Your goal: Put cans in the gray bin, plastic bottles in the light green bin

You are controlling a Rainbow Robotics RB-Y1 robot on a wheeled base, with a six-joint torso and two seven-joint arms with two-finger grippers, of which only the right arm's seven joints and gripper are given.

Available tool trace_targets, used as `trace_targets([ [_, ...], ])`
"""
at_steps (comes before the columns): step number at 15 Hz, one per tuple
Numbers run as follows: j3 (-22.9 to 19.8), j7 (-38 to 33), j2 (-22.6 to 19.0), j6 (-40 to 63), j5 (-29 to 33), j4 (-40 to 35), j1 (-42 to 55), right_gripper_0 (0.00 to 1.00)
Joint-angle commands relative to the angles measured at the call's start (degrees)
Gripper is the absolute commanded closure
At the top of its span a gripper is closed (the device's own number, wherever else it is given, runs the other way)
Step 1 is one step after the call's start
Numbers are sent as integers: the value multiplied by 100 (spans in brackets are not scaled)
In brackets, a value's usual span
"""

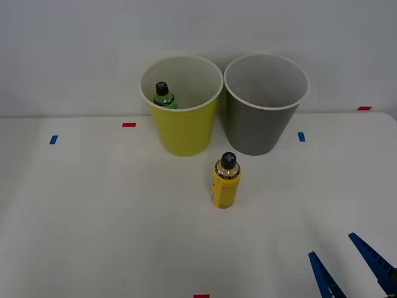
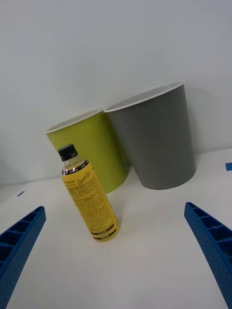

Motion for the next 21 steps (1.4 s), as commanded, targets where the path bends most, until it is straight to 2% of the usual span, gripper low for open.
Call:
trace_targets([
  [1,0,0,0,0,0,0,0,0],
  [21,0,0,0,0,0,0,0,0],
])
